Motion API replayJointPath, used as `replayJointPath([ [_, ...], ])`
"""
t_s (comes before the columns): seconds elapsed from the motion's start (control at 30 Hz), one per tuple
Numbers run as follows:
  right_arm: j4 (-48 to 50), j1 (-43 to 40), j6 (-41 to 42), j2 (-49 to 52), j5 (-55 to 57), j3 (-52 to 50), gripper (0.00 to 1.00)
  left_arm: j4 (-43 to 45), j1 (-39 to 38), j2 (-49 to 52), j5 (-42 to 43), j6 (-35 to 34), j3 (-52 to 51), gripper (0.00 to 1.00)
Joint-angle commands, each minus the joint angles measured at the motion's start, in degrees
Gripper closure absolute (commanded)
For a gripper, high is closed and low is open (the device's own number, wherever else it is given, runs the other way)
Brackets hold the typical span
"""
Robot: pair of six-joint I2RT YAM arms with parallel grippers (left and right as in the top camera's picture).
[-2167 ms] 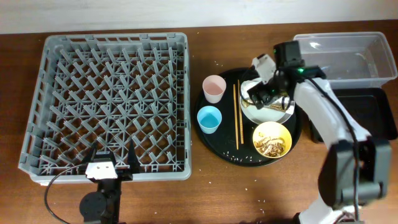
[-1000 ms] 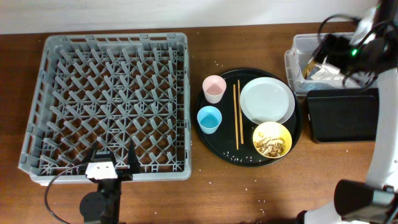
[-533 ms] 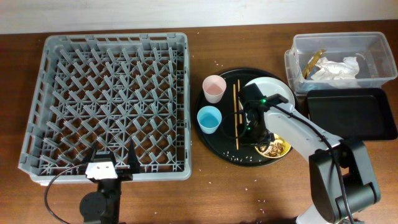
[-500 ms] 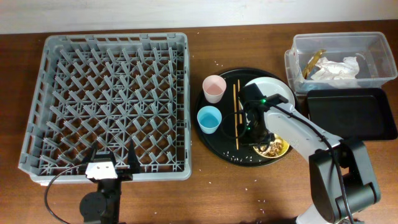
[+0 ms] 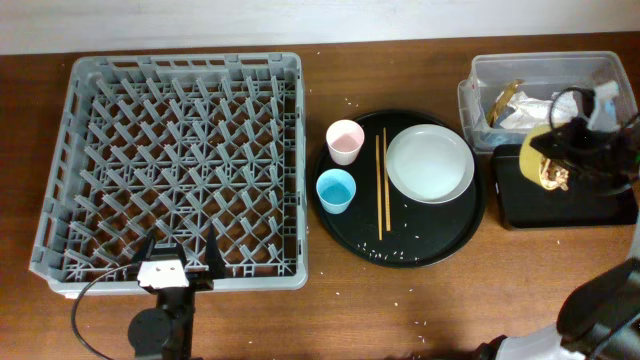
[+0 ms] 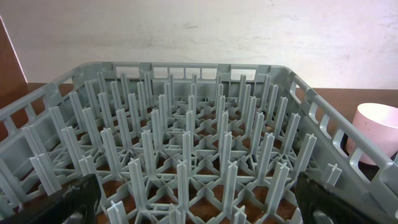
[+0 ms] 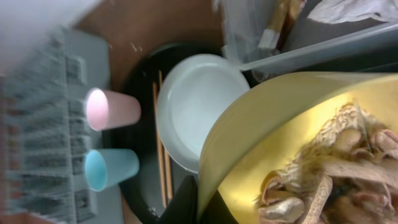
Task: Sort waste into correct bins and load items into the dishwasher rack
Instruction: 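Tip the yellow bowl's scraps into the black tray, then set the empty yellow bowl back on the round tray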
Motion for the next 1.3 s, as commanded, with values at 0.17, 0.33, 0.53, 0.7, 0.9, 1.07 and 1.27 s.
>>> replayJointPath([
  [0.17, 0.83, -9.66, -6.56, 19.45, -38.62, -0.72, 0.96, -0.13, 0.35, -0.28, 0.02, 0.7, -0.22, 0.01],
  [0.33, 1.55, -17.05, 11.39, 19.76, -45.88, -0.7, 0.96, -0.13, 0.35, -0.28, 0.02, 0.7, -0.22, 0.01],
  [0.53, 1.09, -22.21, 14.69, 19.76, -45.88, -0.7, 0.96, -0.13, 0.35, -0.28, 0.02, 0.7, -0.22, 0.01],
  [0.7, -5.38, -18.27, 5.64, 19.58, -45.88, -0.7, 0.96, -0.13, 0.35, -0.28, 0.02, 0.7, -0.22, 0.01],
  [0.9, -27.91, -9.14, -20.02, 9.49, -29.22, -0.7, 0.96, -0.13, 0.35, -0.28, 0.02, 0.7, -0.22, 0.01],
  [1.07, -25.75, 18.67, -12.41, 3.26, -3.21, -0.72, 0.96, -0.13, 0.35, -0.28, 0.02, 0.7, -0.22, 0.01],
  [1.27, -17.7, 50.25, 28.28, 3.26, 43.98, -2.38, 0.96, -0.15, 0.35, -0.28, 0.02, 0.7, -0.22, 0.01],
])
